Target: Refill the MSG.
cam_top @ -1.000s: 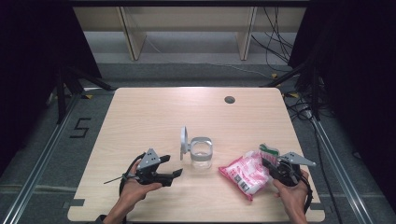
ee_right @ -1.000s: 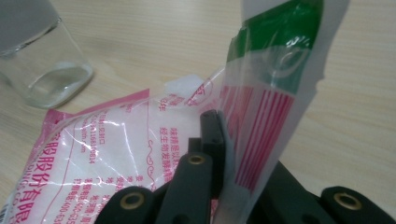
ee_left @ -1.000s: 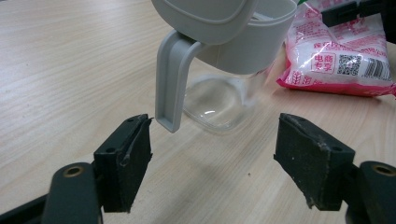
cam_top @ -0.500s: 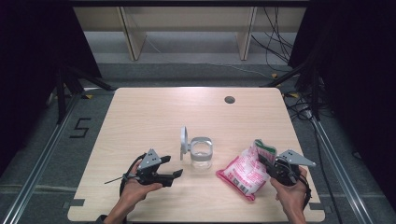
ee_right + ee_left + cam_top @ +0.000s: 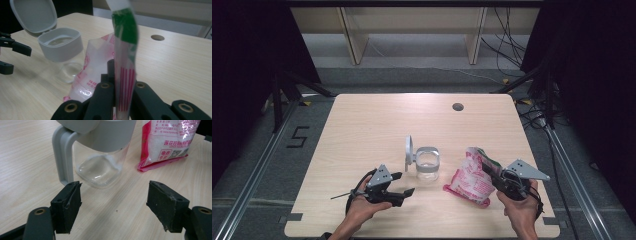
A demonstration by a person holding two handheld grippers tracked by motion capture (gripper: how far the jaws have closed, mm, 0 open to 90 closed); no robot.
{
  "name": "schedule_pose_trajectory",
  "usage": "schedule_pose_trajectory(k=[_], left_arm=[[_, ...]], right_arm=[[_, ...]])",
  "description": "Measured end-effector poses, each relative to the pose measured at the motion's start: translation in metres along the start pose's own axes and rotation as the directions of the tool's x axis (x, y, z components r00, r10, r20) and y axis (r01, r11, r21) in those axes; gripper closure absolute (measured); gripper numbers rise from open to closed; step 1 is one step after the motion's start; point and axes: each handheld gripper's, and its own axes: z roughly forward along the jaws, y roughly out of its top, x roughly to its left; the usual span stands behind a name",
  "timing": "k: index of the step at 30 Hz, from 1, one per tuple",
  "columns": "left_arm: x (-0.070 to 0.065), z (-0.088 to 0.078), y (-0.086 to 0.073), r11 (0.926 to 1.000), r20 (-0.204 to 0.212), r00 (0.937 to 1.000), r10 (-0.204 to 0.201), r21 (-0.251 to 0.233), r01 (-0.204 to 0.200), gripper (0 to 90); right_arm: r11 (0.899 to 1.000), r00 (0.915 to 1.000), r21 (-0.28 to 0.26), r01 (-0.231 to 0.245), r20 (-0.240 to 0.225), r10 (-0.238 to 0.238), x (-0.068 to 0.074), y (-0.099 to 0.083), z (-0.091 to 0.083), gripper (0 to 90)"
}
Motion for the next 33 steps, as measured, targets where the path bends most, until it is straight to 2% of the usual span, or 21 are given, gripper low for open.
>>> schedule_pose_trajectory(k=[3, 4, 5, 6, 7, 9, 12, 13, 17, 18, 21, 22, 24, 25, 26, 27, 28, 29, 30, 31, 33], left_arm=[[-0.005, 0.002, -0.001, 0.9993, -0.001, 0.9996, 0.028, 0.023, -0.028, 26.4], [-0.007, 0.003, -0.002, 0.9997, 0.011, 0.9998, 0.015, 0.016, -0.015, 26.4], [-0.008, 0.002, -0.002, 0.9991, 0.011, 0.9996, 0.027, 0.032, -0.027, 26.4], [-0.011, 0.002, -0.003, 0.999, 0.015, 0.9993, 0.033, 0.031, -0.033, 26.4], [-0.013, 0.003, -0.003, 0.9992, 0.025, 0.9992, 0.032, 0.023, -0.032, 26.4], [-0.016, 0.003, -0.002, 0.9989, 0.033, 0.9986, 0.041, 0.022, -0.042, 26.3], [-0.019, 0.004, -0.003, 0.9976, 0.027, 0.9981, 0.055, 0.04, -0.056, 26.3], [-0.022, 0.006, -0.003, 0.9983, 0.041, 0.9982, 0.042, 0.037, -0.044, 26.3], [-0.035, 0.006, -0.001, 0.9954, 0.063, 0.9943, 0.086, 0.038, -0.088, 26.3], [-0.04, 0.01, 0.0, 0.9929, 0.079, 0.9912, 0.106, 0.046, -0.11, 26.3], [-0.044, 0.018, 0.001, 0.9921, 0.087, 0.9901, 0.11, 0.05, -0.115, 26.5], [-0.046, 0.022, 0.001, 0.9915, 0.084, 0.9899, 0.114, 0.054, -0.119, 27.0], [-0.051, 0.039, 0.003, 0.9895, 0.081, 0.9891, 0.122, 0.067, -0.128, 27.7], [-0.051, 0.039, 0.003, 0.9895, 0.081, 0.9891, 0.122, 0.067, -0.128, 27.8], [-0.054, 0.043, 0.005, 0.988, 0.1, 0.987, 0.126, 0.077, -0.134, 28.2], [-0.057, 0.047, 0.005, 0.9855, 0.109, 0.9842, 0.139, 0.082, -0.148, 28.2], [-0.06, 0.051, 0.006, 0.9837, 0.1, 0.983, 0.154, 0.078, -0.162, 28.5], [-0.061, 0.054, 0.007, 0.9827, 0.104, 0.982, 0.158, 0.082, -0.167, 28.5], [-0.062, 0.059, 0.01, 0.981, 0.071, 0.9827, 0.171, 0.08, -0.177, 28.7], [-0.062, 0.059, 0.01, 0.981, 0.071, 0.9827, 0.171, 0.08, -0.177, 28.1], [-0.063, 0.063, 0.013, 0.9893, 0.077, 0.9878, 0.135, 0.046, -0.139, 27.7]], right_arm=[[0.999, 0.9991, 0.008, 0.039, -0.016, -0.038, 0.005, 0.005, -0.001, 90.0], [1.0, 0.9996, 0.006, 0.024, -0.012, -0.023, 0.008, 0.006, -0.001, 90.0], [0.999, 0.999, -0.006, 0.041, -0.019, -0.042, 0.008, 0.008, -0.001, 90.0], [1.0, 0.9995, -0.002, 0.023, -0.022, -0.023, 0.011, 0.009, -0.001, 90.0], [0.999, 0.9985, 0.002, 0.048, -0.026, -0.048, 0.012, 0.011, -0.002, 90.0], [0.999, 0.9986, -0.002, 0.047, -0.026, -0.047, 0.018, 0.014, -0.002, 90.0], [0.997, 0.996, -0.009, 0.081, -0.037, -0.081, 0.02, 0.019, -0.001, 90.0], [0.996, 0.996, -0.004, 0.084, -0.03, -0.084, 0.022, 0.021, 0.0, 90.0], [0.994, 0.9929, 0.01, 0.112, -0.041, -0.112, 0.027, 0.029, 0.001, 90.0], [0.993, 0.9923, 0.006, 0.117, -0.04, -0.117, 0.028, 0.031, 0.002, 90.0], [0.989, 0.9886, 0.016, 0.145, -0.045, -0.144, 0.031, 0.038, 0.005, 90.0], [0.983, 0.9822, 0.006, 0.183, -0.042, -0.183, 0.032, 0.043, 0.006, 90.0], [0.982, 0.9812, 0.004, 0.19, -0.035, -0.19, 0.034, 0.046, 0.006, 90.0], [0.982, 0.9812, 0.004, 0.19, -0.035, -0.19, 0.034, 0.046, 0.006, 90.0], [0.974, 0.9731, 0.006, 0.228, -0.038, -0.227, 0.033, 0.052, 0.005, 90.0], [0.974, 0.9731, 0.006, 0.228, -0.038, -0.227, 0.033, 0.052, 0.005, 90.0], [0.981, 0.9796, 0.026, 0.195, -0.056, -0.193, 0.036, 0.053, 0.003, 90.0], [0.973, 0.9724, 0.015, 0.23, -0.046, -0.229, 0.034, 0.056, 0.001, 90.0], [0.973, 0.972, 0.015, 0.229, -0.059, -0.228, 0.034, 0.062, -0.003, 90.0], [0.973, 0.972, 0.015, 0.229, -0.059, -0.228, 0.034, 0.062, -0.003, 90.0], [0.978, 0.9752, 0.016, 0.207, -0.084, -0.205, 0.035, 0.066, -0.008, 90.0]])
